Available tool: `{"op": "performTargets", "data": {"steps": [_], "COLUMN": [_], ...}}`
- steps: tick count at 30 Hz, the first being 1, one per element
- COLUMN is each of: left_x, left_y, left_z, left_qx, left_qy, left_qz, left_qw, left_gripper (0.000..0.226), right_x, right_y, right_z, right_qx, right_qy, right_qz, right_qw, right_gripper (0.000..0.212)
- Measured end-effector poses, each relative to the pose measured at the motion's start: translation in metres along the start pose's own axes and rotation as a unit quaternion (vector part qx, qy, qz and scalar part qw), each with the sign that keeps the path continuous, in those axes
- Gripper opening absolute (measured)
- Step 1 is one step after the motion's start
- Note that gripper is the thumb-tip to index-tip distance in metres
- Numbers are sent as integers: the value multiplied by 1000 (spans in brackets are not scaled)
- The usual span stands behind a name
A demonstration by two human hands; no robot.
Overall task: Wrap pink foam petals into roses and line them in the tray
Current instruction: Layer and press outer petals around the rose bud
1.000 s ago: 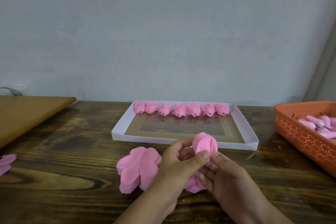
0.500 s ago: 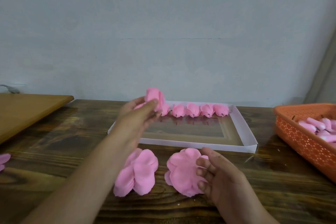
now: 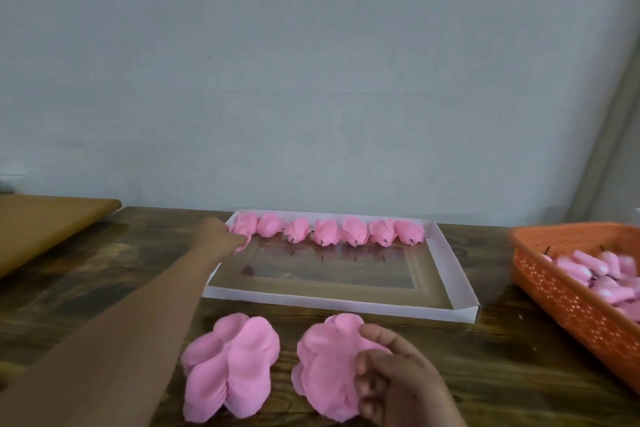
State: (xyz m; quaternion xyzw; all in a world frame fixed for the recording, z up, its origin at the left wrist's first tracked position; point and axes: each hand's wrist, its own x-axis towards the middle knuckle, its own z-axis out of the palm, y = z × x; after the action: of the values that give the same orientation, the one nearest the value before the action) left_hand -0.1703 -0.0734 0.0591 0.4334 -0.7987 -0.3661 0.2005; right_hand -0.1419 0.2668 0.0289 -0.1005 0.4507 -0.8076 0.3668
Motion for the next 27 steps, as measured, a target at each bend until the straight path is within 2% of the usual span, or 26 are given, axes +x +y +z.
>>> {"op": "performTargets", "data": {"steps": [4,6,10,13,20,25,27], "left_x": [8,12,17,23,24,29,31], "left_y": [9,11,7,0,-1,-9,-14], "left_z": [9,13,18,22,20,9,5], "left_qx": [83,102,122,117,175,160,139], "left_qy": [7,6,5,19,82,62,60], "left_qz": [-2,-7,-21,-13,15,20,45], "left_qw": [997,995,992,993,981,985,987], "left_gripper": [15,27,38,40,33,44,37], "right_x": [0,1,4,4,5,6,5], "right_y": [-9,-8,-6,-8,-10,-12,-11], "right_z": [5,4,0,3,2,1,0], "right_qx": [23,14,12,28,31,16,9], "right_qy": [-2,2,26,18,7,15,13], "right_qz": [-7,-9,1,11,20,11,9], "right_qw": [1000,1000,1000,999,999,1000,1000], "right_gripper": [29,23,28,19,23,28,29]}}
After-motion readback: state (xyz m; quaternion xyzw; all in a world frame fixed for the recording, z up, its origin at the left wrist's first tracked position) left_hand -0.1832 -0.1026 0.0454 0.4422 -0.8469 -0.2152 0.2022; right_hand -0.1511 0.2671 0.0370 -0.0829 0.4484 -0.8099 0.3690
